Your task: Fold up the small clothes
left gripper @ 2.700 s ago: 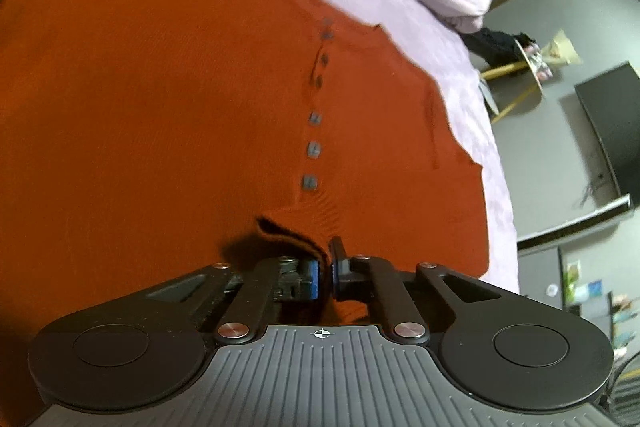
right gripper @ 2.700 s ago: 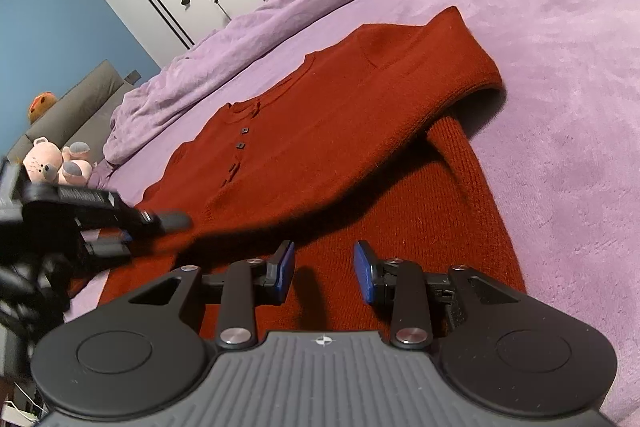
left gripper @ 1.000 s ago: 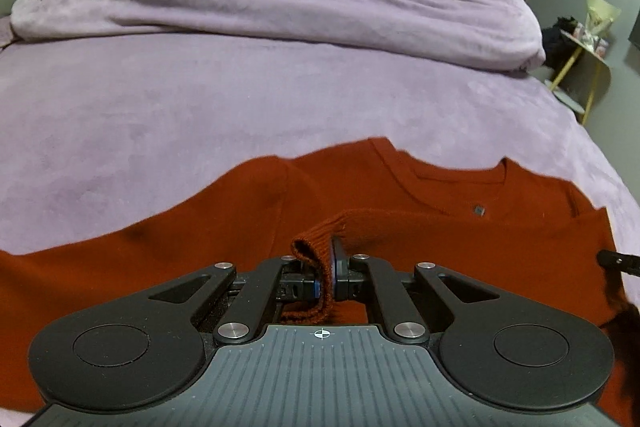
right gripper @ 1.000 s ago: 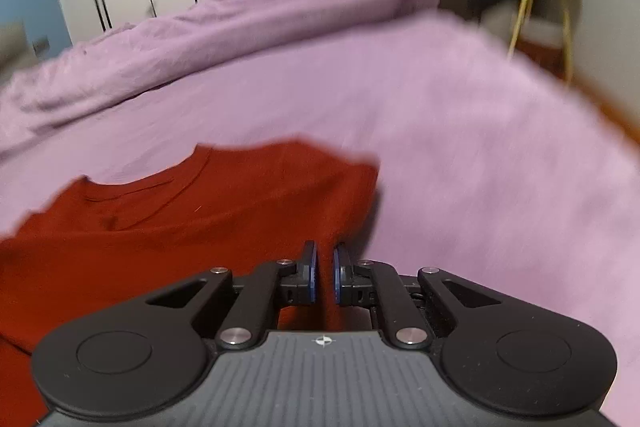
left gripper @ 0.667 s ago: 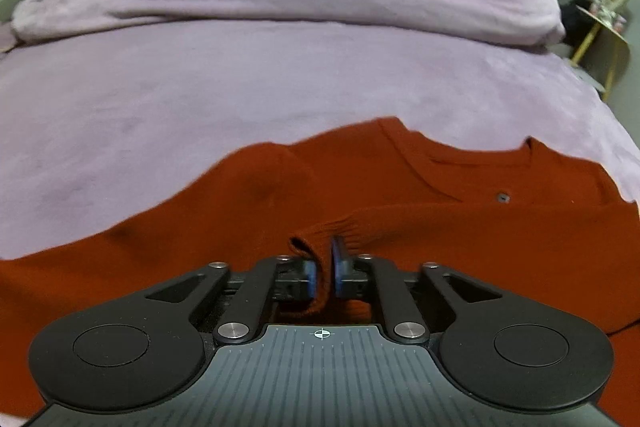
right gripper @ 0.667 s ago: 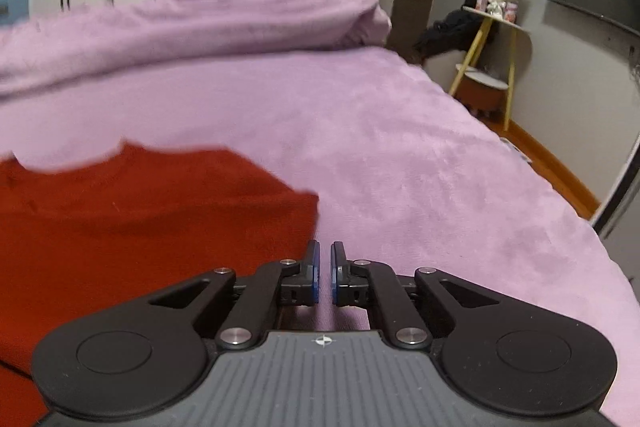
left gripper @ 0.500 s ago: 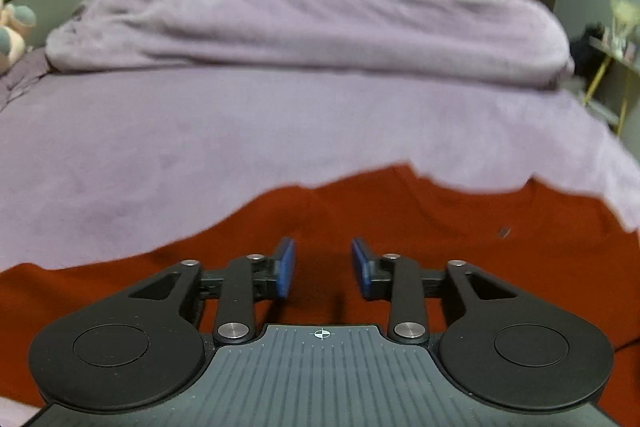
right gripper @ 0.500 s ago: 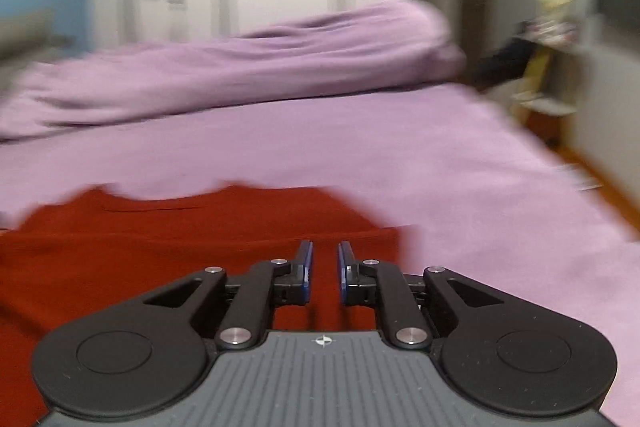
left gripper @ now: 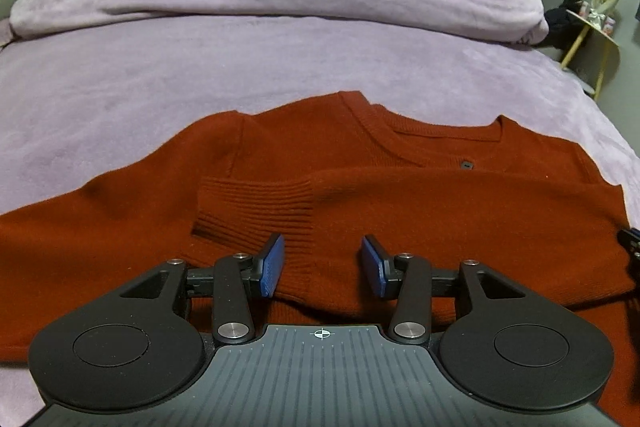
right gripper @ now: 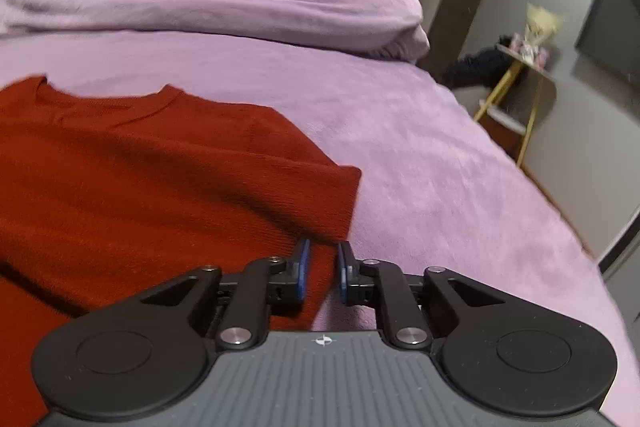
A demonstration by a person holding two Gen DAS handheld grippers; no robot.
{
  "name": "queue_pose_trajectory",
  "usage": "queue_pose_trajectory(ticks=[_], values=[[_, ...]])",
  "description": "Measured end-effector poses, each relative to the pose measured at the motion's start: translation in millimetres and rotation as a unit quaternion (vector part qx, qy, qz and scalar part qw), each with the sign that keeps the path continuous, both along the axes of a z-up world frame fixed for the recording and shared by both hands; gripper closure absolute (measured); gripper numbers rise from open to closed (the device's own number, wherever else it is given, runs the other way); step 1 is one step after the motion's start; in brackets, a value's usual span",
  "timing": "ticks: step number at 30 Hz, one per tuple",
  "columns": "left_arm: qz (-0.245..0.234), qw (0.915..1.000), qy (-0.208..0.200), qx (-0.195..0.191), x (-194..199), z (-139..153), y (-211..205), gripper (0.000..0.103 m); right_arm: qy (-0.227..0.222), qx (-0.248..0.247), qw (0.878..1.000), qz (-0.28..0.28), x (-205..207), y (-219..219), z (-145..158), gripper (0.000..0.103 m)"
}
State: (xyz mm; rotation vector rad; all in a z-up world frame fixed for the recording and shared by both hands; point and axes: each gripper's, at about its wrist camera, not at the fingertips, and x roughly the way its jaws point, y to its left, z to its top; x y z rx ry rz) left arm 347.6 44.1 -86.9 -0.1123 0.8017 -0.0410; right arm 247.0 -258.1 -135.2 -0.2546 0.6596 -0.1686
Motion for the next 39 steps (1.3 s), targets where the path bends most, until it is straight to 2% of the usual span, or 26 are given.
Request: queue_pose_trajectory(ticks=[4,12,15,17,19,21,23,24,25,28,32,33,34,36,39], values=[[0.004,1.0,0.002,0.004,-4,1,-3,0.051,0.006,-0.045,0.999,0.011,3,10,1,0.088],[0.003,0.9999,0.01,0.002,-5,4,-1,0.045,0.013,-0.1,0.995,0.022,11,15,-10,0.087],[0.004,0.9998,0.011,-0.014,-4,3,2,0.035,0.035,-0.113,0.993,0.022,18,20,-7,0.087],[-0.004,0.9995,0.016,-0.025,-6,4,2,0.022,0.047,-0.11,0.992,0.024,21,20,1,0.085],[-0.007,0.9996,0.018,-0.02,-14,10,2,0.021,0.036,-0.082,0.996,0.016,11,20,18,0.077],[0.0,0.9995,0.022,-0.022,-26,18,10,0.017,-0.004,-0.011,1.0,0.017,-22,16,41,0.064],[0.018,0.9983,0.016,-0.054,-45,22,29,0.013,-0.034,0.072,0.996,0.029,-62,11,53,0.048],[0.032,0.9964,0.012,-0.078,-57,23,44,0.012,-0.034,0.112,0.992,0.038,-83,9,55,0.039],[0.048,0.994,0.01,-0.098,-68,23,59,0.011,-0.031,0.149,0.987,0.046,-102,9,54,0.037],[0.115,0.9837,0.0,-0.139,-103,20,116,0.01,-0.003,0.224,0.972,0.072,-142,13,45,0.036],[0.237,0.9594,-0.009,-0.153,-146,13,199,0.011,0.006,0.244,0.968,0.064,-159,21,39,0.037],[0.272,0.9494,-0.011,-0.156,-156,10,222,0.011,0.011,0.25,0.967,0.058,-157,21,38,0.039],[0.306,0.9378,-0.018,-0.162,-167,8,241,0.012,0.02,0.258,0.964,0.051,-154,21,37,0.046],[0.358,0.9149,-0.034,-0.183,-186,2,274,0.012,0.033,0.273,0.961,0.037,-148,22,35,0.051],[0.399,0.8843,-0.052,-0.237,-203,-13,311,0.017,0.044,0.288,0.956,0.026,-144,27,32,0.057]])
